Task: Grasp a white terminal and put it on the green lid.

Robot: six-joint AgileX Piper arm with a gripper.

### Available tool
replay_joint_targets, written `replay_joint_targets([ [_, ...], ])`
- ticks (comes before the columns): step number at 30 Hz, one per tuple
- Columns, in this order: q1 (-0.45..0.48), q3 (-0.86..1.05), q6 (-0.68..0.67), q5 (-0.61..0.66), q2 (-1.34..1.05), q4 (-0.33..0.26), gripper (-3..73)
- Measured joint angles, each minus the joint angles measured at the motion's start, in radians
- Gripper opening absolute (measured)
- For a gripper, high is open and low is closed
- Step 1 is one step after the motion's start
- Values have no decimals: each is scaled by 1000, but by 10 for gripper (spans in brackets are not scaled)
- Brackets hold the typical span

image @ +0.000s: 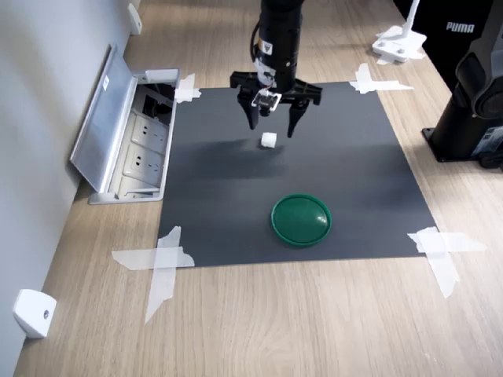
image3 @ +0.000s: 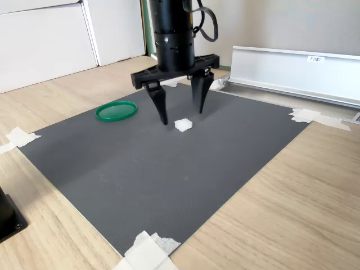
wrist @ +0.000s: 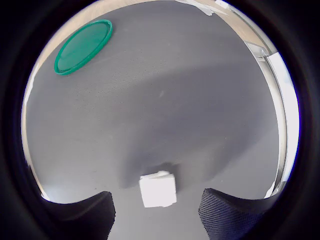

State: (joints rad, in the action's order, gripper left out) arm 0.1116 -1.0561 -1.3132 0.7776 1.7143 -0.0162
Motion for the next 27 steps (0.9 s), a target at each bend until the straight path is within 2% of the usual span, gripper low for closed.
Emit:
replay_joint_targets([
  [7, -1, 0, -53, -27, 15, -20, 675],
  [15, -60, 21, -36, -35, 25, -4, 670],
  [22, -60, 21, 7, -57, 25, 52, 669],
  [27, -60, 21, 28, -64, 25, 71, 659],
])
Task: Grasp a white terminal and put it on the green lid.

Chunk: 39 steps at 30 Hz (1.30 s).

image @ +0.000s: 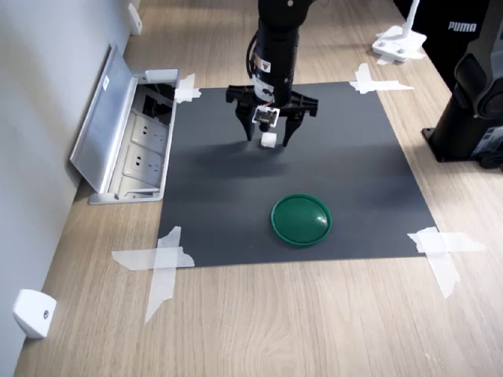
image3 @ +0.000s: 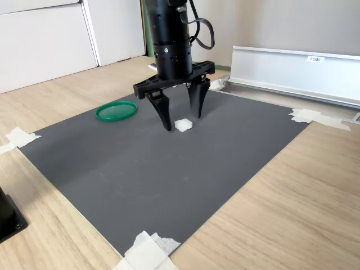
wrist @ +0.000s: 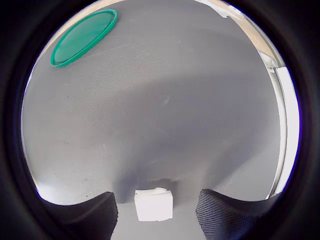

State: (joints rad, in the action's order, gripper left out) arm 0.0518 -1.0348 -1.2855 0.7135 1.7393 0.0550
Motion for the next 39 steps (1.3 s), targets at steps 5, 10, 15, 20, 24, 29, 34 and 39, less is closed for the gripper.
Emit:
replay_joint_targets([
  [5, 0, 0, 44, -1, 26, 26, 651],
  [10, 0, -2, 63, 8, 30, 29, 602],
  [15, 0, -2, 63, 16, 30, 29, 446],
  [20, 0, -2, 67, 17, 30, 30, 268],
  [24, 0, -3, 97, 21, 16, 22, 271],
  [29, -20, -60, 186, 87, -70, -26, 271],
  [34, -150, -134, 316, 208, -148, -31, 271],
  [39, -308, -141, 450, 283, -186, -37, 271],
])
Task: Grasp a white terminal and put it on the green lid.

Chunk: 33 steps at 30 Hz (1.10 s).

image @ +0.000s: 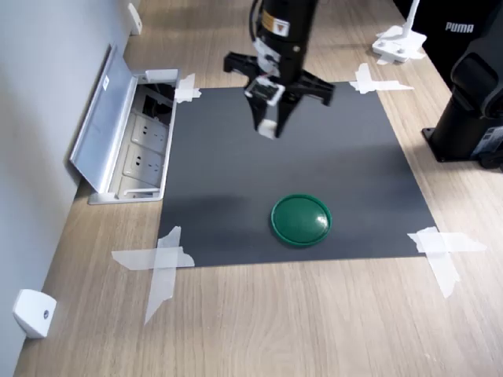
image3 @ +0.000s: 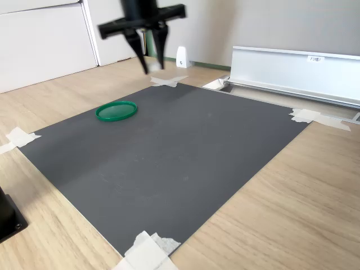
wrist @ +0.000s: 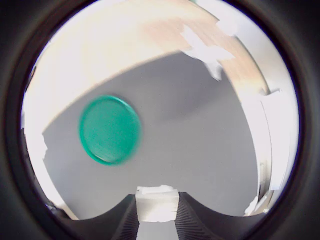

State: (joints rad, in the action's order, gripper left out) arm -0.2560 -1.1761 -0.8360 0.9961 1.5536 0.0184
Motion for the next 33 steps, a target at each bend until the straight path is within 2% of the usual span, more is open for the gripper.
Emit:
replay_joint_targets([
  [5, -113, 39, 109, -25, -2, 4, 271],
  [11, -193, 115, 209, -131, 27, 48, 271],
  [22, -204, 162, 253, -282, 129, 67, 271],
  [29, -236, 162, 253, -274, 177, 77, 271],
  [33, -250, 162, 253, -271, 181, 78, 337],
])
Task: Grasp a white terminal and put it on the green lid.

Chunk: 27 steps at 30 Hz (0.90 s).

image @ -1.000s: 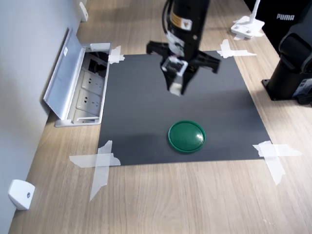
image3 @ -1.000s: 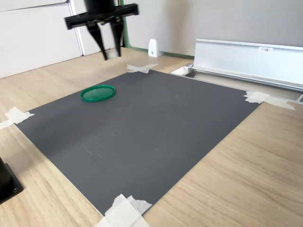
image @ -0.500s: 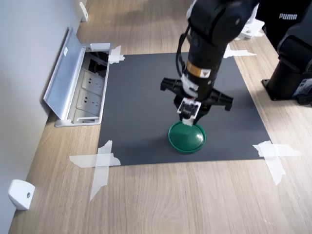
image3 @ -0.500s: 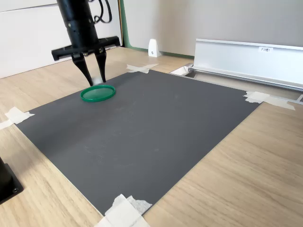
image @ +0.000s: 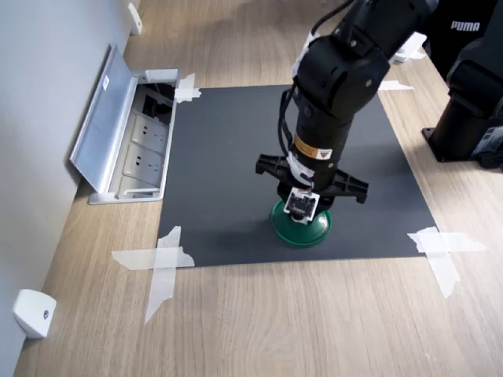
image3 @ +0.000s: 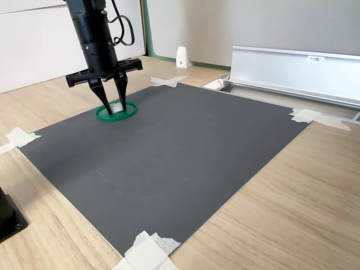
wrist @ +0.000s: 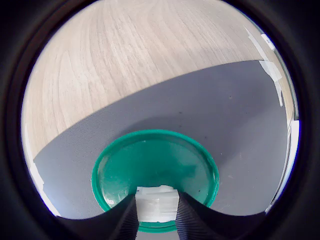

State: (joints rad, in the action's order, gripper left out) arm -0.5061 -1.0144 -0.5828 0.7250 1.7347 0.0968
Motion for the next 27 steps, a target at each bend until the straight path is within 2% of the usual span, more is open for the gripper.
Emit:
replay_joint_targets([
  [3, 0, 0, 7, 19, 0, 11, 466],
  [7, 0, 0, 20, 54, -40, 31, 595],
  [11, 21, 0, 68, 69, -166, 30, 634],
  [14, 96, 0, 106, 69, -294, 30, 627],
  [17, 197, 0, 118, 72, -427, 33, 578],
  [20, 302, 0, 121, 77, -530, 33, 467],
  [22, 370, 0, 124, 77, -596, 15, 354],
  [26, 472, 1, 138, 77, -712, -58, 99],
  [27, 485, 3, 148, 76, -740, -73, 64],
])
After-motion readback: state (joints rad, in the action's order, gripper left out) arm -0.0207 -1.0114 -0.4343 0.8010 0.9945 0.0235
